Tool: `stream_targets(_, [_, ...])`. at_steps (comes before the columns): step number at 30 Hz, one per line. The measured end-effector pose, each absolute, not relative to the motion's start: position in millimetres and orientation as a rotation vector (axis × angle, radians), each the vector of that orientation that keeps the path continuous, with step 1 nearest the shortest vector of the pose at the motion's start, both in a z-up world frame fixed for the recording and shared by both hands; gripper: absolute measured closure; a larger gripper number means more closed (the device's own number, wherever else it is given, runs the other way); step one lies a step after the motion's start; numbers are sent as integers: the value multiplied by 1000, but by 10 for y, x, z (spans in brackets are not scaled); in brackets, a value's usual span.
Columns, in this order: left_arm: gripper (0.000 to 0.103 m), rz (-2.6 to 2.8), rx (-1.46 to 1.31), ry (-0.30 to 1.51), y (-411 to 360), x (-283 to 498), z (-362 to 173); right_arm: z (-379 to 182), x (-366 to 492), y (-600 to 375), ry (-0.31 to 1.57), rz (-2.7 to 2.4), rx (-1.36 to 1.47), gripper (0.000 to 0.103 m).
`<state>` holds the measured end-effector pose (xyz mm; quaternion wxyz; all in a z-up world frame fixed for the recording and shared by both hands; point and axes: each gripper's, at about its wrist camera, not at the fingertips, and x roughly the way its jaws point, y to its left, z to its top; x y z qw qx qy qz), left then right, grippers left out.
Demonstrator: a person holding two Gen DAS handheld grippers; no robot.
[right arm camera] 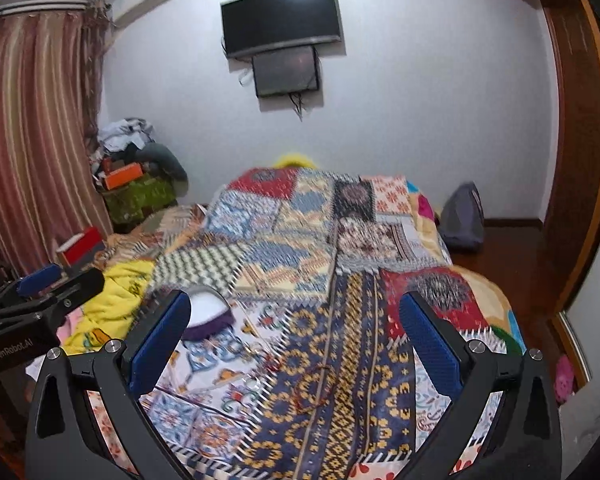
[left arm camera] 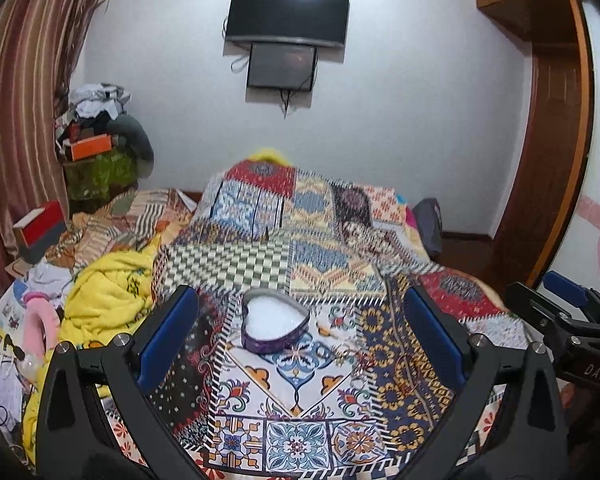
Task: Organize jewelry
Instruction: 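Move the right gripper to the orange braided bracelet and close on it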
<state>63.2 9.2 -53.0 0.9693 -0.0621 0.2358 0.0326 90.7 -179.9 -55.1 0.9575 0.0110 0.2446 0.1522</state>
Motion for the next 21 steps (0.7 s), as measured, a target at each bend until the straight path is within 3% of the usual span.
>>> stream_targets(11, [0,46,-98,687,5,1080,-1233,-1064,1223,-1891,687,296,-18,0])
stream_targets(15, [9,32,-93,768,-40,1214,-1484,-1186,1279,-1860,713,312,-38,1])
stream_targets(21, [22,-19,-143,870,-67,1388,-1771,-1435,1395,-1782,789,346,-81,24])
